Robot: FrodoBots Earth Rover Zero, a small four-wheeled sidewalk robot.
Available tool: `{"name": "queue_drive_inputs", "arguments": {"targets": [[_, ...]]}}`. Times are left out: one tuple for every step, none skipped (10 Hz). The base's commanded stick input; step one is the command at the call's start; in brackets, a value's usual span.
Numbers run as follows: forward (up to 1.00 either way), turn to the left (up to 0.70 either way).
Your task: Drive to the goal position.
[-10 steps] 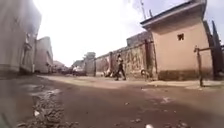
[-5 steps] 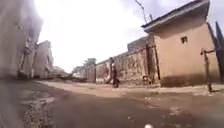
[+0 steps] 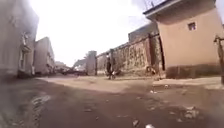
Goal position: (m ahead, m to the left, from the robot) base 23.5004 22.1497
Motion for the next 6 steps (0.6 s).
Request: {"name": "queue_drive_inputs", "arguments": {"targets": [[0.70,0.01],[0.70,0.01],[0.70,0.01],[0.70,0.01],[0.70,0.01],[0.70,0.01]]}}
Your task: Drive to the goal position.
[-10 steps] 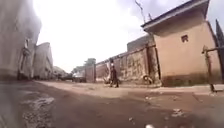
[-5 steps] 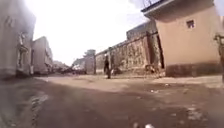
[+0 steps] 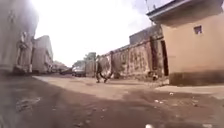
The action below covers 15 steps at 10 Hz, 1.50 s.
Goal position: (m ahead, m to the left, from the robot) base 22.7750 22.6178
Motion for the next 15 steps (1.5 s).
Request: {"name": "queue_drive_inputs", "arguments": {"targets": [[0.70,0.01],[0.70,0.01],[0.70,0.01],[0.70,0.01],[0.70,0.12],[0.70,0.36],[0.70,0.36],[0.70,0.36],[0.70,0.36],[0.70,0.36],[0.70,0.36],[0.70,0.36],[0.70,0.36],[0.70,0.36],[0.70,0.36]]}}
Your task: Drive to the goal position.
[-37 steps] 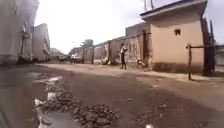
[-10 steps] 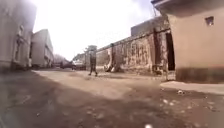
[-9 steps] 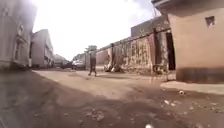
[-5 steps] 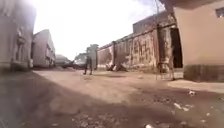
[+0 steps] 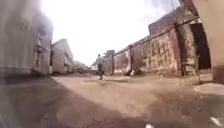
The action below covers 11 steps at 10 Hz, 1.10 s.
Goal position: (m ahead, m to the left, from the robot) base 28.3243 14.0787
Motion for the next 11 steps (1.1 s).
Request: {"name": "queue_drive_inputs", "arguments": {"targets": [[0.70,0.36],[0.70,0.36],[0.70,0.13],[0.70,0.01],[0.70,0.01],[0.70,0.01],[0.70,0.01],[0.70,0.01],[0.70,0.01],[0.70,0.01],[0.70,0.01]]}}
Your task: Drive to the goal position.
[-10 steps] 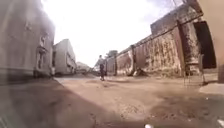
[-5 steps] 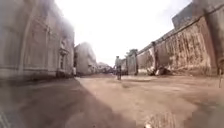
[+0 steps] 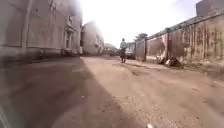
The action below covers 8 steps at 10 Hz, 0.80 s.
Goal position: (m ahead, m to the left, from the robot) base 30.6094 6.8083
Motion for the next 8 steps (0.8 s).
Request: {"name": "queue_drive_inputs", "arguments": {"targets": [[0.70,0.01],[0.70,0.01],[0.70,0.01],[0.70,0.01],[0.70,0.01],[0.70,0.01],[0.70,0.01],[0.70,0.01]]}}
